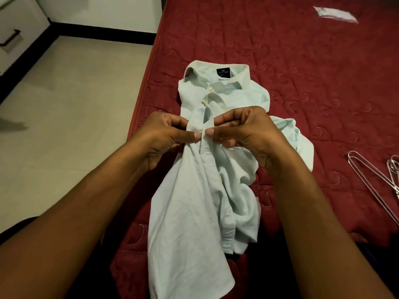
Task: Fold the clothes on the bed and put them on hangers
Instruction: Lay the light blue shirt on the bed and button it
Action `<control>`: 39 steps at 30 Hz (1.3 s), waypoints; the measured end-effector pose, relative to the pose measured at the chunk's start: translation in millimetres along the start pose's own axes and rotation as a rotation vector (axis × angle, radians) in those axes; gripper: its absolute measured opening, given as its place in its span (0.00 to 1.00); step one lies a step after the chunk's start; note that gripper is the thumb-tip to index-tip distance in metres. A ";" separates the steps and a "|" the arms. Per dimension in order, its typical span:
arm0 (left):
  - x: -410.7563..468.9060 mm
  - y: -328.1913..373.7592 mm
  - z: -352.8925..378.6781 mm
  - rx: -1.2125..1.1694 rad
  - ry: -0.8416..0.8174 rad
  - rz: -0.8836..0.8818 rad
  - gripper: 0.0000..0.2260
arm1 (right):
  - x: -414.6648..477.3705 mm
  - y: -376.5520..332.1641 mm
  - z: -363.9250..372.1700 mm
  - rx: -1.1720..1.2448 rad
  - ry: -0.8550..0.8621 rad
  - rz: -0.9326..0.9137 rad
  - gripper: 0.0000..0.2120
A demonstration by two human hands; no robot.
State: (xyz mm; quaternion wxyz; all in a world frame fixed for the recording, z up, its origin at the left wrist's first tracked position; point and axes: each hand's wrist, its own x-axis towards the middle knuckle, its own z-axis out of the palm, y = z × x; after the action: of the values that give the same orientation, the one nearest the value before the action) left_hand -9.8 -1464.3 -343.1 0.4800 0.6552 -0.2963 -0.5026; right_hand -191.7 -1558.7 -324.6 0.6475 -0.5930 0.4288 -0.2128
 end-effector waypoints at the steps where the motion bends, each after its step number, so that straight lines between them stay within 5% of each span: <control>1: 0.2 -0.1 -0.2 0.001 -0.012 -0.007 0.11 | 0.9 1.5 2.0 -0.005 0.024 -0.008 0.16; 7: 1.4 -1.9 -0.2 0.005 0.023 -0.002 0.12 | 6.8 6.7 0.6 -0.035 0.137 -0.018 0.07; 12: 9.9 -4.5 -4.4 0.103 0.240 0.034 0.11 | 10.9 12.2 -5.7 -0.601 0.633 -0.416 0.02; 20: 0.6 2.0 -0.4 0.079 0.086 0.063 0.06 | 7.1 16.6 28.1 -0.186 0.238 -0.216 0.10; 29: -0.3 4.8 -3.2 0.120 0.079 0.076 0.03 | 8.5 21.1 33.0 -0.142 0.222 -0.185 0.10; 39: 2.5 3.8 -4.1 0.128 0.107 0.064 0.06 | 5.5 14.8 31.6 0.239 0.164 -0.076 0.11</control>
State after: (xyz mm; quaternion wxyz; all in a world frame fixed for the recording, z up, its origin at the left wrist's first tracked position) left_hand -4.7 -1466.4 -340.4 0.4682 0.7006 -0.3226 -0.4311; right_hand -166.6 -1541.4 -342.5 0.6678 -0.5079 0.4293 -0.3344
